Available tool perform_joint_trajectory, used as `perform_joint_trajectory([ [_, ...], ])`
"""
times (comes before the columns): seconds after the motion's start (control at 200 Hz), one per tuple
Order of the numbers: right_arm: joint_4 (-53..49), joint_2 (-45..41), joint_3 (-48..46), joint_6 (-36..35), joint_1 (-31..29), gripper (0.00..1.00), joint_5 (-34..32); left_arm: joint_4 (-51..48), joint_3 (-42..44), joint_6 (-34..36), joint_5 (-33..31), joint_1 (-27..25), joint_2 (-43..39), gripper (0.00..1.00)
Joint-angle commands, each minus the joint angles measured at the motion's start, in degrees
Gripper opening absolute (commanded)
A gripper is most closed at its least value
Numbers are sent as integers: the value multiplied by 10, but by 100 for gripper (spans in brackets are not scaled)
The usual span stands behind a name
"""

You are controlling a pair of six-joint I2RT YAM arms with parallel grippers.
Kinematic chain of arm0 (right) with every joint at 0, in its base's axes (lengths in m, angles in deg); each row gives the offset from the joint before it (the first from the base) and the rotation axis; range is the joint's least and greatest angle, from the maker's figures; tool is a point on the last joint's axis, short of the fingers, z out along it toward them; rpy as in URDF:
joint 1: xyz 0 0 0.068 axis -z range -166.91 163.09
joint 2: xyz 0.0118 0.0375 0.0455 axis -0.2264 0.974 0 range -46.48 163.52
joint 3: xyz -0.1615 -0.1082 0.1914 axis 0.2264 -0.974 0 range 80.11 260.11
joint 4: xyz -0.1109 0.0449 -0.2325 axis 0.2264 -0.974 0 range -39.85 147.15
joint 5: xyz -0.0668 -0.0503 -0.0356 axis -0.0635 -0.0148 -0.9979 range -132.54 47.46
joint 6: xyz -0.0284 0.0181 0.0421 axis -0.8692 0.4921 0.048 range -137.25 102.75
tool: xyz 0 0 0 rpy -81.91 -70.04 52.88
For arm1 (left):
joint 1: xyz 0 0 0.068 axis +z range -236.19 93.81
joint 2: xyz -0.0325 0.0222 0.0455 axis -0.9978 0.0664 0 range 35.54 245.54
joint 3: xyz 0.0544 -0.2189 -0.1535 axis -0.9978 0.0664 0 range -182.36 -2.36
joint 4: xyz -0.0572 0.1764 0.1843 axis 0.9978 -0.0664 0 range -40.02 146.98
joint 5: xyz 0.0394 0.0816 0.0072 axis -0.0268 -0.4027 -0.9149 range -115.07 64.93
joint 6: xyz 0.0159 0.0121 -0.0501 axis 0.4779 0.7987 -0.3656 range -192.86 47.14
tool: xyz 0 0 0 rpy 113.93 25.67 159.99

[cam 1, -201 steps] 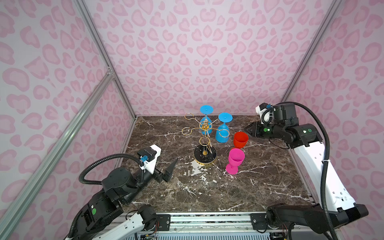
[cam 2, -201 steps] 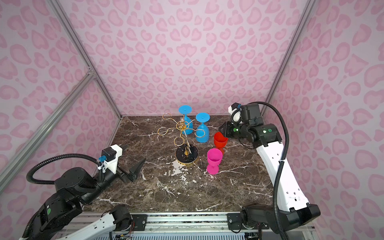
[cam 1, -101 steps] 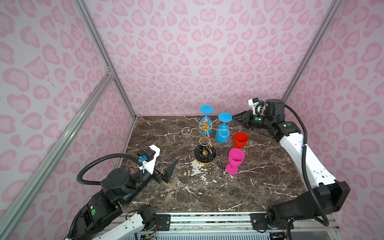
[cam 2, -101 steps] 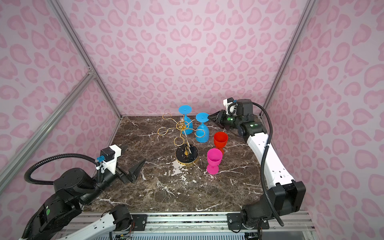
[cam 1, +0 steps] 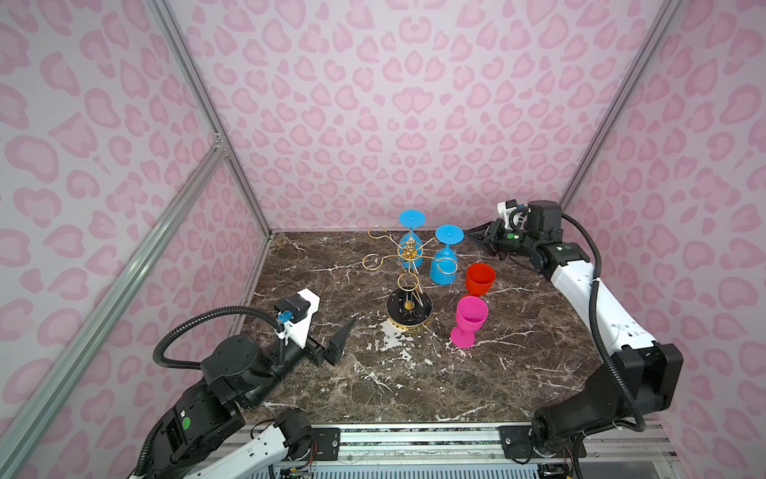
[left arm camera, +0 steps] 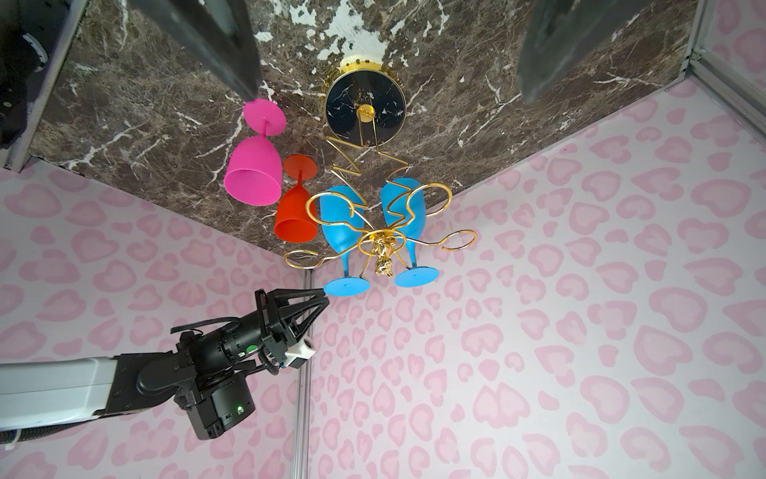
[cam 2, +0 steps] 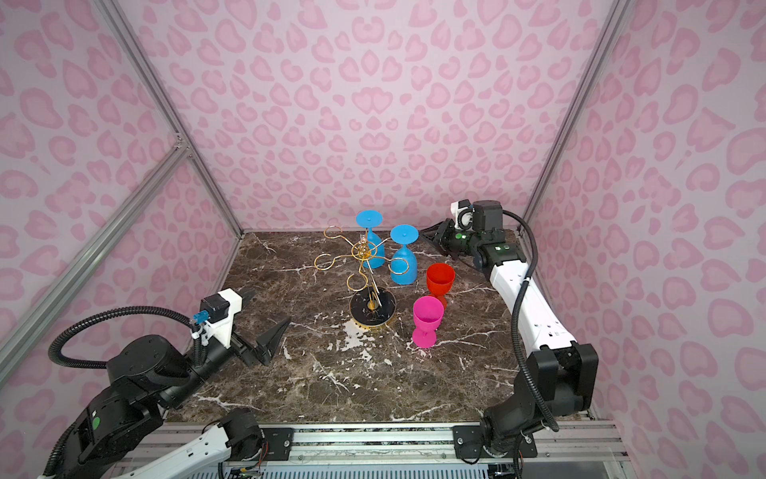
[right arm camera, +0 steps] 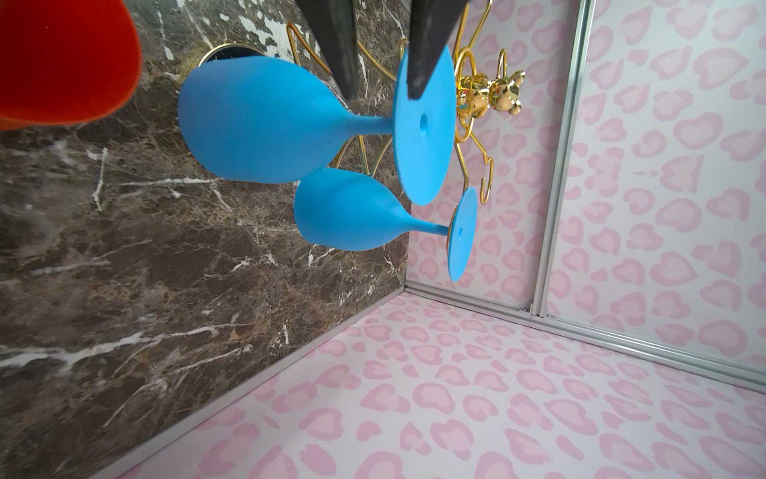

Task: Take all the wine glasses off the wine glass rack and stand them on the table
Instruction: 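Close the right gripper on the foot of the nearer blue glass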

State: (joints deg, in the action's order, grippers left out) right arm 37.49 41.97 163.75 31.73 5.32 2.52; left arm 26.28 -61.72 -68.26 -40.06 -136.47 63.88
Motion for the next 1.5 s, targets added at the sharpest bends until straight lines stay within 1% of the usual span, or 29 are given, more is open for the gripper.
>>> perform_joint_trajectory([
  [0.0,35,8,-6,12,0,23,14,12,0,-4,3,1,2,98],
  [0.245,71,14,-9,40,-1,22,22,11,0,-5,2,0,-1,98],
  [0.785,96,34,-10,59,-10,16,44,8,-1,-6,4,0,-1,98],
  [1.14,102,31,-11,64,-12,0,46,6,-2,-10,4,0,-3,98],
  [1.335,102,28,-17,67,-12,0,46,6,-2,-9,6,0,-2,98],
  [1.49,115,26,-22,85,-14,0,52,7,-2,-9,6,1,-3,98],
])
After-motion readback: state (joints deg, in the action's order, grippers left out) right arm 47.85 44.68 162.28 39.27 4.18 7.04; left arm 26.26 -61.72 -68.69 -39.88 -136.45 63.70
